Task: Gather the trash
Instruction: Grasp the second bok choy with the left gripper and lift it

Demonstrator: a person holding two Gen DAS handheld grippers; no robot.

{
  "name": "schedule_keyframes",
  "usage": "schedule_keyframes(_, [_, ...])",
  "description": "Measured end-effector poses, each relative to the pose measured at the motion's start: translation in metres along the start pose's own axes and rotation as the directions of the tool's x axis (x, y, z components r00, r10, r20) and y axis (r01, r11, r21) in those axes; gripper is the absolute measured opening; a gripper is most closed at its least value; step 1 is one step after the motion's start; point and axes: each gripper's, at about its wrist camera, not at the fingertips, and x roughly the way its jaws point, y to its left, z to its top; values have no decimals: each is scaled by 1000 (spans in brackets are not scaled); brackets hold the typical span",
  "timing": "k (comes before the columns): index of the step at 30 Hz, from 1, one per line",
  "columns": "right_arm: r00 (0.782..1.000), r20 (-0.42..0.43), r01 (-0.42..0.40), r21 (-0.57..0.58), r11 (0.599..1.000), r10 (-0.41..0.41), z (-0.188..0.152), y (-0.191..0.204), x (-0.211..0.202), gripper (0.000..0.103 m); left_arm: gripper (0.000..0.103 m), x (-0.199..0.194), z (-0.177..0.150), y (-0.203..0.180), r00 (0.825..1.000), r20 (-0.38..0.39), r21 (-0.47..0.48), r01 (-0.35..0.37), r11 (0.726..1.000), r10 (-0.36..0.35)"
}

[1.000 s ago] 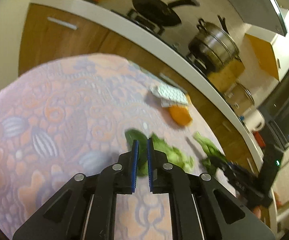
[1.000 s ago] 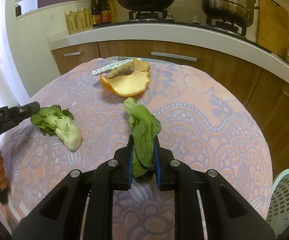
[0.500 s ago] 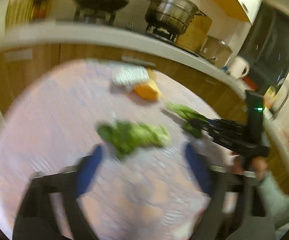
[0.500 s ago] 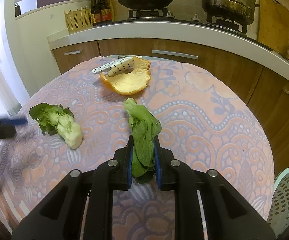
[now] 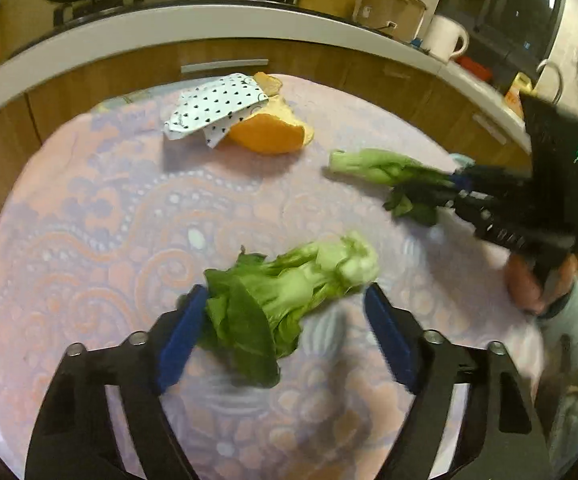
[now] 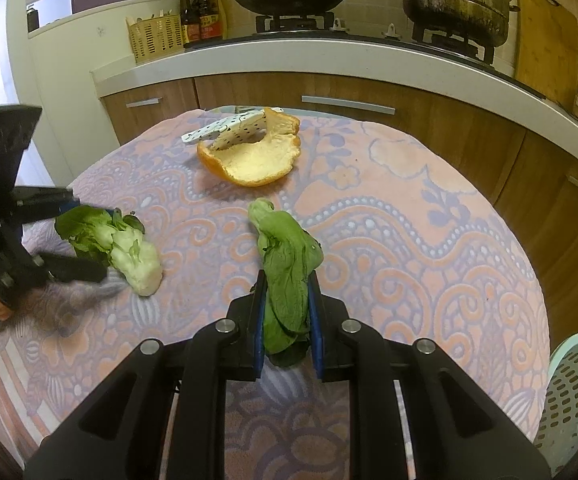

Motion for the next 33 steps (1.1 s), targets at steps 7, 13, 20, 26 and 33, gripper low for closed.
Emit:
schedule_keyframes(7, [1000, 5, 4, 9, 1000, -4, 0, -1, -1, 16, 43, -3, -2, -17, 991, -47, 27, -126, 992, 127])
schedule_keyframes(13, [1000, 22, 0, 15, 1000, -1, -1, -2, -4, 16, 29, -17, -24, -11, 993, -44, -296, -121, 948, 113])
schedule_keyframes(20, [1000, 4, -3, 0, 1000, 3, 0, 1, -1, 17, 42, -21, -33, -26, 999, -41, -255, 9, 967, -20])
schedule_keyframes(26, [1000, -2, -2, 14, 1000, 2, 0, -2, 0, 22, 74, -27, -17, -39, 990, 18, -142, -139, 980, 143])
schedule_keyframes(33, [1000, 0, 7, 18, 1000, -7, 1, -3, -1, 68, 61, 4, -5, -54, 993, -61, -49, -102, 994, 99])
